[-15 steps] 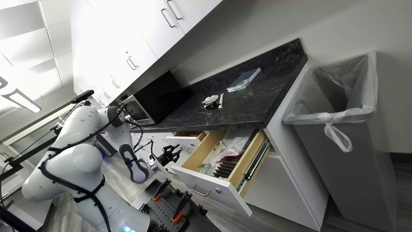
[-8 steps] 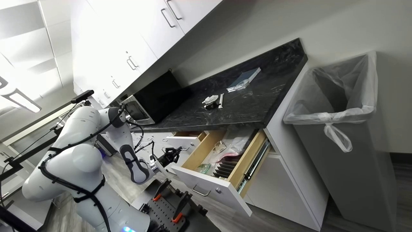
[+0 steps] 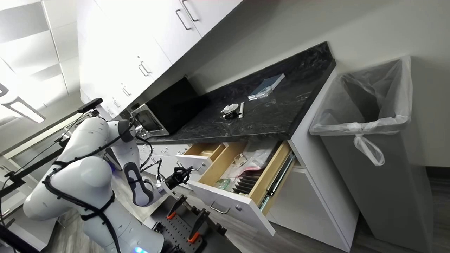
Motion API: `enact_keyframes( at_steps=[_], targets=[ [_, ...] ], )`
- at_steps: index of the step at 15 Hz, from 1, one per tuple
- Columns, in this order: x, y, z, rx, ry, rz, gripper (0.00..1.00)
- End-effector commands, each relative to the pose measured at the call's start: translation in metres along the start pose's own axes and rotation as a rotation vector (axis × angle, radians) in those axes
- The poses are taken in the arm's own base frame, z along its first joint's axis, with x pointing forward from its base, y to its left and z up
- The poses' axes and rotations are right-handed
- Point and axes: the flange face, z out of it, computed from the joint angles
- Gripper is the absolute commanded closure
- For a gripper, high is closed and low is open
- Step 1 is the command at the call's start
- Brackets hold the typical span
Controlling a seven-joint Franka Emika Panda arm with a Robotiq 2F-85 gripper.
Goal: Open the second drawer from the right, put the black object on the counter into it, and then close the drawer
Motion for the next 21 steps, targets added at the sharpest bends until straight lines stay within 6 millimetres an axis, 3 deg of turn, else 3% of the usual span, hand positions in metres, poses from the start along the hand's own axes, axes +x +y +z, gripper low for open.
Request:
enact_keyframes(
  at_steps=[1,12,16,17,18,21],
  targets=[
    [-0.015,-0.023,-0.034,0.057,-0.063,-0.028,0.97],
    [-0.052,-0.053,-0.111,0.126,-0.277,-0.125,0.97],
    [-0.052,-0.044,-0.121,0.103,-0.316,-0.153,0.96],
    [-0.048,-0.037,-0.12,0.085,-0.313,-0.153,0.64],
    [-0.044,-0.033,-0.12,0.083,-0.304,-0.154,0.64],
    [-0.026,-0.011,-0.13,0.105,-0.241,-0.203,0.41]
  ],
)
